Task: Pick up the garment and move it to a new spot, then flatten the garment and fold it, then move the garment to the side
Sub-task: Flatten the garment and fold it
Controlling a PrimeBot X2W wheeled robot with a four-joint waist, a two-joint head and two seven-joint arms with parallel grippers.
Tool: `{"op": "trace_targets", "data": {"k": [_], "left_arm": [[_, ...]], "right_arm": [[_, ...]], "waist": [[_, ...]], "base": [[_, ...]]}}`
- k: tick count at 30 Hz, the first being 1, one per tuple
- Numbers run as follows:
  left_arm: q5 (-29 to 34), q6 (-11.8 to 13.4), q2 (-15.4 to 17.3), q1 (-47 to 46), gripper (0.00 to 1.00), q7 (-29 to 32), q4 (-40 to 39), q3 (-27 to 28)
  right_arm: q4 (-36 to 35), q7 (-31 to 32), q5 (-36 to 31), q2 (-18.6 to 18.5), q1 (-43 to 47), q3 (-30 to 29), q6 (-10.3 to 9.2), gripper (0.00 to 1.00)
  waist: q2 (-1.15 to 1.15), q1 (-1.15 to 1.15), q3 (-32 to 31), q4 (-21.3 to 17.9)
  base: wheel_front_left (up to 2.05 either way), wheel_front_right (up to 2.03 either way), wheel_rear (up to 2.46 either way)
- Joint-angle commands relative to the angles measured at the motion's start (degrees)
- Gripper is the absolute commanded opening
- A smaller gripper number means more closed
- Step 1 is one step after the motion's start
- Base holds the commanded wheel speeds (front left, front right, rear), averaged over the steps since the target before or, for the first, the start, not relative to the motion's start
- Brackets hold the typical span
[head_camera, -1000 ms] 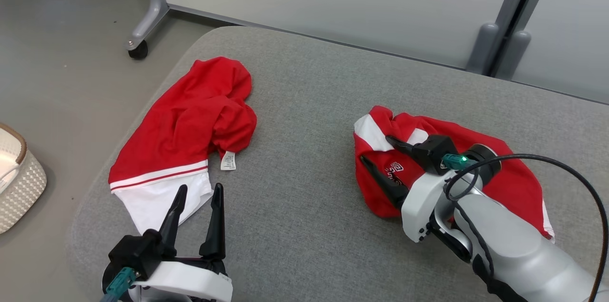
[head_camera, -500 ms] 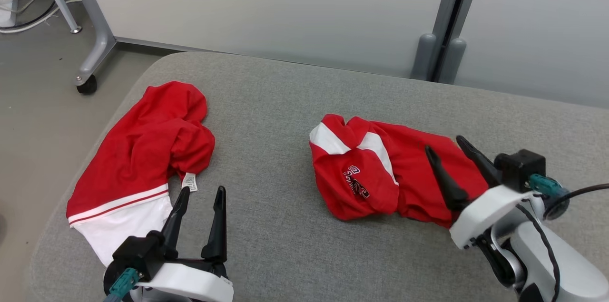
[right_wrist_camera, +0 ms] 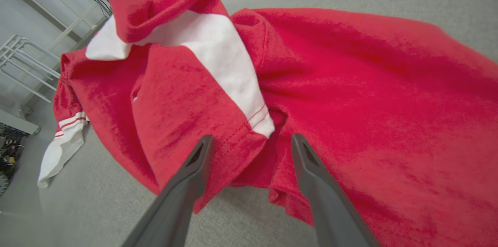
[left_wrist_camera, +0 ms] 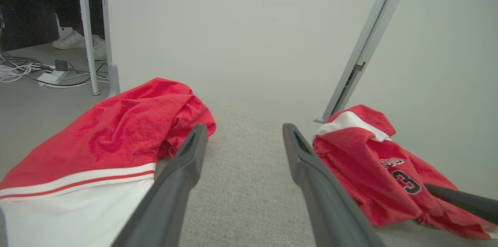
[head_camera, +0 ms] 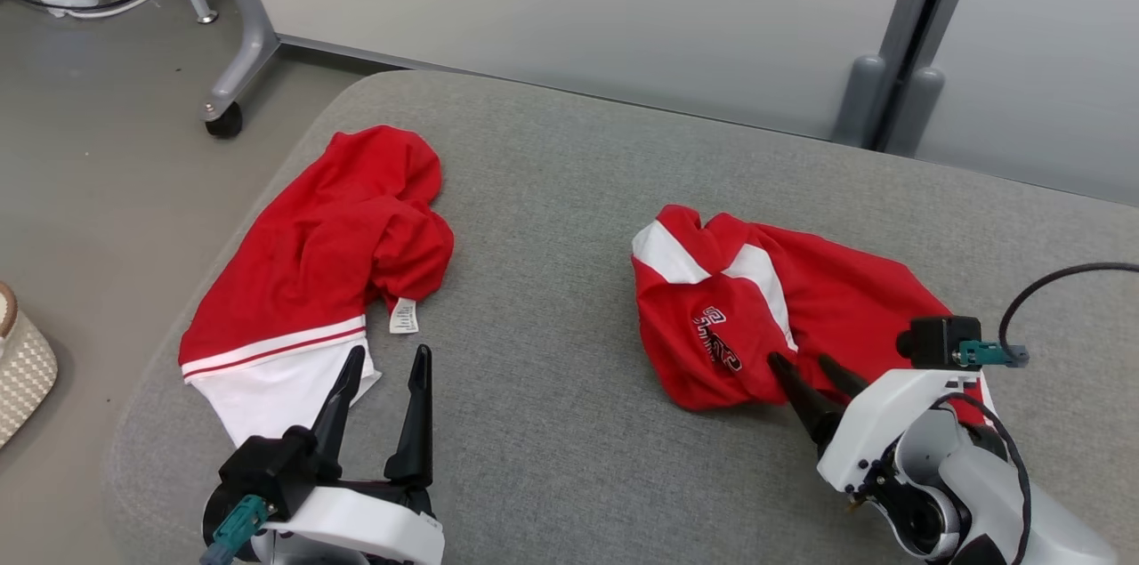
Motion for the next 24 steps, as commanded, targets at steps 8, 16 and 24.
{"op": "trace_targets", "data": {"k": [8, 16, 24], "left_arm": [[-0.09, 0.01, 0.25, 0.68, 1.00, -0.01, 0.42, 0.73], [0.29, -0.40, 0.25, 0.50, 1.00, -0.01, 0.66, 1.01], [0.83, -0.46, 0.24, 0.89, 1.00, -0.01, 1.10, 1.77]], "right_arm": [[-0.23, 10.76, 13.01, 1.41, 2.31, -2.90, 0.02, 1.00], [-1.09, 6.16, 12.60, 1.49, 1.77, -3.45, 0.02, 0.00], [-1.99, 2.75, 12.19, 0.91, 1.41, -3.28, 0.02, 0.00]], "waist": [[0.00, 0.00, -1.26, 1.60], [0.00, 0.00, -1.17, 2.09], [0.00, 0.00, -1.78, 1.04]], "base": [[0.00, 0.00, 0.00], [0.00, 0.00, 0.00], [0.00, 0.00, 0.00]]}}
